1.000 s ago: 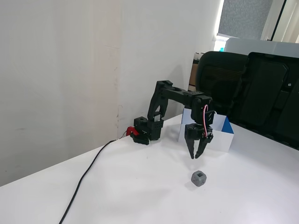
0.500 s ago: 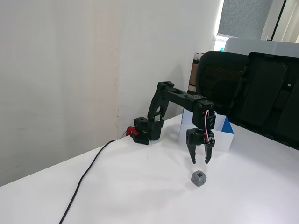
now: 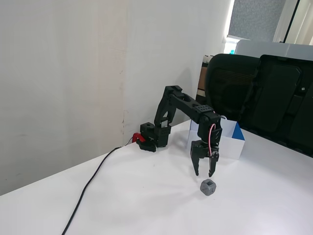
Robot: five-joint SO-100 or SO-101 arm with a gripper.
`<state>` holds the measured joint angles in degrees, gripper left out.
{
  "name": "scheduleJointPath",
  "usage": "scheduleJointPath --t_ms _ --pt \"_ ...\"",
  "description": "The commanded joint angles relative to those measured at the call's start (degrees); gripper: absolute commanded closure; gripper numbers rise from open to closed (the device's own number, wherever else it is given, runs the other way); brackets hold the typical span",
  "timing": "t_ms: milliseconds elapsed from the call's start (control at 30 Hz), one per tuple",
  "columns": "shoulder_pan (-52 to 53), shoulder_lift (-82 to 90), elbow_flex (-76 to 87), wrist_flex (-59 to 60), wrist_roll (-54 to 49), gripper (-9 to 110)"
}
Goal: Grasp the gray block and put it in the box.
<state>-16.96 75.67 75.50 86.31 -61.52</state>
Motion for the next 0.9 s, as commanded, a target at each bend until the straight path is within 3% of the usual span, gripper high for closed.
scheduleJointPath --t_ms 0,867 --pt "-1.3 0.1 -3.1 -0.4 0.5 84" --pt "-2.5 -9.5 -14.2 3.5 1.6 83"
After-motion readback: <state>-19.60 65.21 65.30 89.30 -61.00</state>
